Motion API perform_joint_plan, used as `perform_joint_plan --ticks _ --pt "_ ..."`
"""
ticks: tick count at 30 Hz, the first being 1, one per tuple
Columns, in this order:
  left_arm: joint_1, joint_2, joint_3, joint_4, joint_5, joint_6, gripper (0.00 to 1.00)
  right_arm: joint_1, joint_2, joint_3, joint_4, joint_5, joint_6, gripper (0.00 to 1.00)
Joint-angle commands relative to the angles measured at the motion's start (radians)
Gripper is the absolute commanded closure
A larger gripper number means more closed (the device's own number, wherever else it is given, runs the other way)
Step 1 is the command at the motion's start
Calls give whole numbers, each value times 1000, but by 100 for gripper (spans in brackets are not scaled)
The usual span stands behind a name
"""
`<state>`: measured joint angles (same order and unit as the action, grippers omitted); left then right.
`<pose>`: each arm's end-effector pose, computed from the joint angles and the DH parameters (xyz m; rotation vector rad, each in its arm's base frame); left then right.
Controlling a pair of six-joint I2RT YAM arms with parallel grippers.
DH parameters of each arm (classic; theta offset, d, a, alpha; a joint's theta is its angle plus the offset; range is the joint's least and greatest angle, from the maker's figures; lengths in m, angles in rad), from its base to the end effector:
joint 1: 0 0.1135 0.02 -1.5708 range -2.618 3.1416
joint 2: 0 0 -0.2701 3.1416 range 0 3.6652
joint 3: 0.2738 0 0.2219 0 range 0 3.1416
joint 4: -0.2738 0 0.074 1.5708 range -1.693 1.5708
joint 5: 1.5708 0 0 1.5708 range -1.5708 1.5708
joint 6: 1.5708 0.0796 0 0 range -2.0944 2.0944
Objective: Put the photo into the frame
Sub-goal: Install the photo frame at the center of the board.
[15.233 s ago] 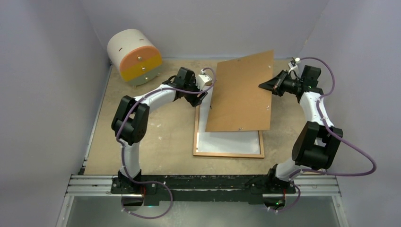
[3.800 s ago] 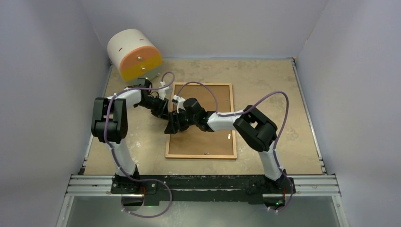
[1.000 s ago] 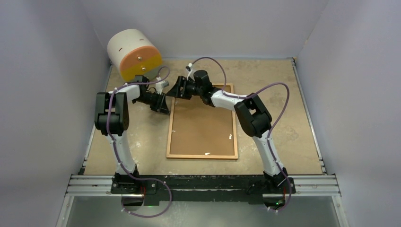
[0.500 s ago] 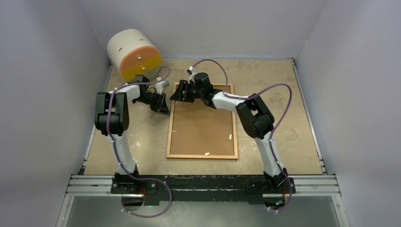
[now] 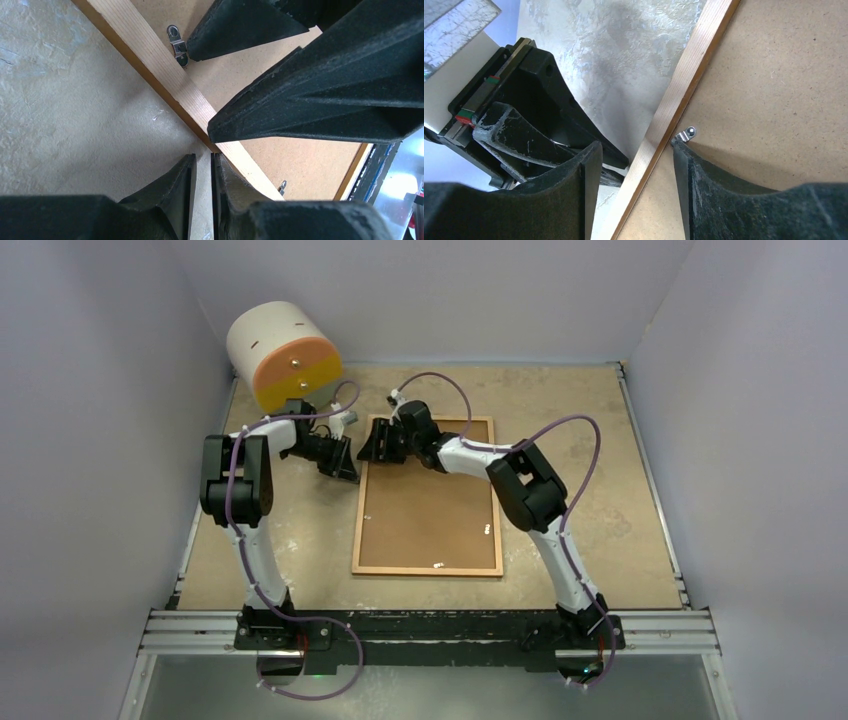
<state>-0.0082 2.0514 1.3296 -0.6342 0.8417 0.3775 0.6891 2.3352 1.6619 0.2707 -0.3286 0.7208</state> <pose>0.3714 -0.0624 0.1328 0.6160 2.5057 -1.0830 0.4072 0.3688 0.1636 -0.2022 2.1602 1.1962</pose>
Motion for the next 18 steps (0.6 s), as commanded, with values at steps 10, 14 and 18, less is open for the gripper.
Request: perform_joint_plan --ticks 10,14,18 --pt "-6 -19 -20 1 -22 31 80 7 24 55 -52 73 -12 46" --pt "-6 -19 -21 1 -23 35 80 6 41 69 -59 74 0 46" --pt "-6 -19 -20 6 -20 30 80 7 51 77 -58 75 15 46"
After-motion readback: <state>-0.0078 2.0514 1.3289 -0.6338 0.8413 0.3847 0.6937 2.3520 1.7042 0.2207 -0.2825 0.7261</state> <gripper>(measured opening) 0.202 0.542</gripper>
